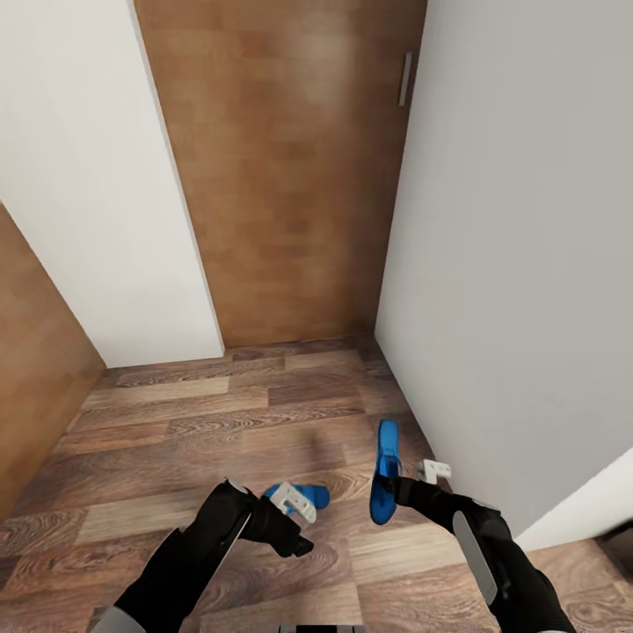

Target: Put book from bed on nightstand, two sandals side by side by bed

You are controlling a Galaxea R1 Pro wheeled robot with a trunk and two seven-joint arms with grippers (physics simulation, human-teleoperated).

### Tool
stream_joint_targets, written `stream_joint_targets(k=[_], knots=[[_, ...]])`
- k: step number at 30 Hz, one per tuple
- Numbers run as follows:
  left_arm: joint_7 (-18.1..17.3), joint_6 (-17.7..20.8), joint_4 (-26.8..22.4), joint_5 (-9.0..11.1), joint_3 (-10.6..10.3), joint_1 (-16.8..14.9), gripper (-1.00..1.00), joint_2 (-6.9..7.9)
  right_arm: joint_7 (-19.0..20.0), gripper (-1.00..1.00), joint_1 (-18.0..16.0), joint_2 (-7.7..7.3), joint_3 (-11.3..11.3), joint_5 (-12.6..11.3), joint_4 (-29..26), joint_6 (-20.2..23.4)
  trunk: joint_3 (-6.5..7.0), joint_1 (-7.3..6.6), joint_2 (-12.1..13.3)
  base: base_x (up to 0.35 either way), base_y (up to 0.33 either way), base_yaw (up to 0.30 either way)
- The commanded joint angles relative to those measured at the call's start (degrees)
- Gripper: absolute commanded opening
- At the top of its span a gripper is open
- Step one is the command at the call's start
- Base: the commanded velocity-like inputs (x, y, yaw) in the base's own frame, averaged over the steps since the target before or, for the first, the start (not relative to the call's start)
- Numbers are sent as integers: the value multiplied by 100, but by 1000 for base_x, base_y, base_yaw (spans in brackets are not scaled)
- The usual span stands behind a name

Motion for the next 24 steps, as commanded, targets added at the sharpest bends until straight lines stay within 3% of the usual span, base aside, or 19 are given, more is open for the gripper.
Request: stream_joint_targets(k=[1,6,10,11,13,24], knots=[[31,16,-13,-59,7,-3,100,1,16,-100,-3,1,-11,-35,-80,168,-28,1,-4,0,0,0],[207,11,-38,-57,60,-3,100,18,29,-100,-3,-26,-21,-88,-586,408,-139,14,-10,0,0,0],[233,1,-51,-54,554,-3,100,26,31,-100,-3,-34,-38,-104,-746,558,-227,24,-16,0,0,0],[232,-5,-53,-57,799,-3,100,24,31,-100,-3,-35,-37,-103,-768,604,-249,27,-17,0,0,0],[233,-9,-55,-58,968,-3,100,24,31,-100,-4,-32,-37,-102,-777,633,-294,32,-20,0,0,0],[226,-12,-56,-55,1085,-3,100,6,31,-100,-3,-14,-27,-98,-780,651,-537,60,-35,0,0,0]])
